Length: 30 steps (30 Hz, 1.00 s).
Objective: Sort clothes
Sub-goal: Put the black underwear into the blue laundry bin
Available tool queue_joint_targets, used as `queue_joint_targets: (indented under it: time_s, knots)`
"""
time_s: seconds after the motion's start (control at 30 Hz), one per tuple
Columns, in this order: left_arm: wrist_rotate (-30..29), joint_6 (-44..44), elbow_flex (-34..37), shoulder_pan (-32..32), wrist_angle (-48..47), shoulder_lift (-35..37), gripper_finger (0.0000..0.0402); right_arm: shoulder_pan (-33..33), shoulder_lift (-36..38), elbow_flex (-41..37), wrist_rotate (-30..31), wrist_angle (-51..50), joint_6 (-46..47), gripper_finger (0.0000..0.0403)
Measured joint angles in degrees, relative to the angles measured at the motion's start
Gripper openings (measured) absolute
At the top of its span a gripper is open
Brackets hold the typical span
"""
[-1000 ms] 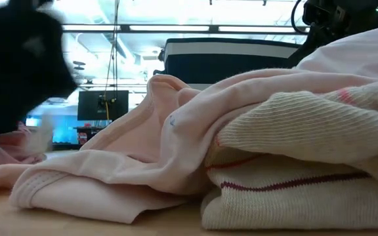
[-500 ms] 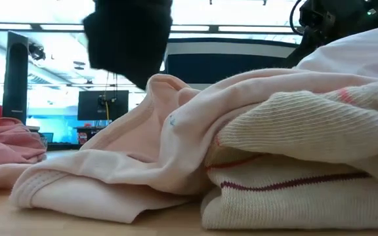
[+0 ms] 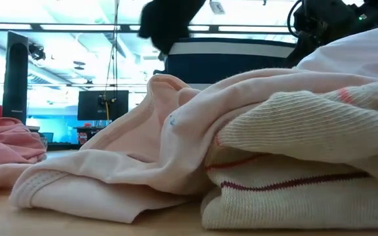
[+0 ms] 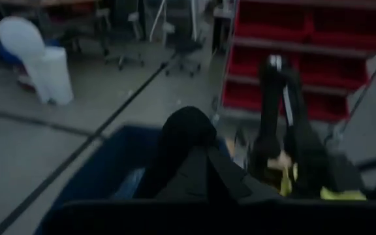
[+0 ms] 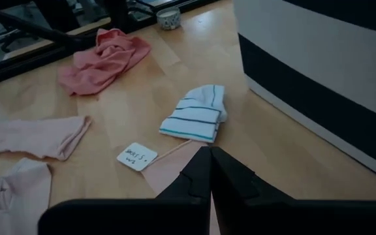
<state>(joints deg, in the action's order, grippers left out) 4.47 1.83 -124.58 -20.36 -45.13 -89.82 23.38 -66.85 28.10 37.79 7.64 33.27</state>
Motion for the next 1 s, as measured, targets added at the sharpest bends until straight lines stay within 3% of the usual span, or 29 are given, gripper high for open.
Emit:
queue_joint_targets:
  time_s: [0.23, 0.57, 0.8, 1.0]
  knots:
    - [6.3, 0.1, -9.8, -3.7, 7.6, -9.5, 0.0, 0.0, 0.0, 0.0, 0.0, -0.1, -1.0, 0.0006]
    - [7.0, -2.9, -10.0, -4.2, -5.8, -23.2, 0.0, 0.0, 0.0, 0.0, 0.0, -0.1, -2.0, 0.0008]
    - [8.8, -1.4, -10.0, -3.8, -5.6, -35.9, 0.0005, 0.0, 0.0, 0.0, 0.0, -0.2, -1.9, 0.0005]
    - [13.9, 2.7, -10.0, -3.5, -5.3, -44.3, 0.0024, 0.0, 0.0, 0.0, -0.4, -0.4, -1.9, 0.0008]
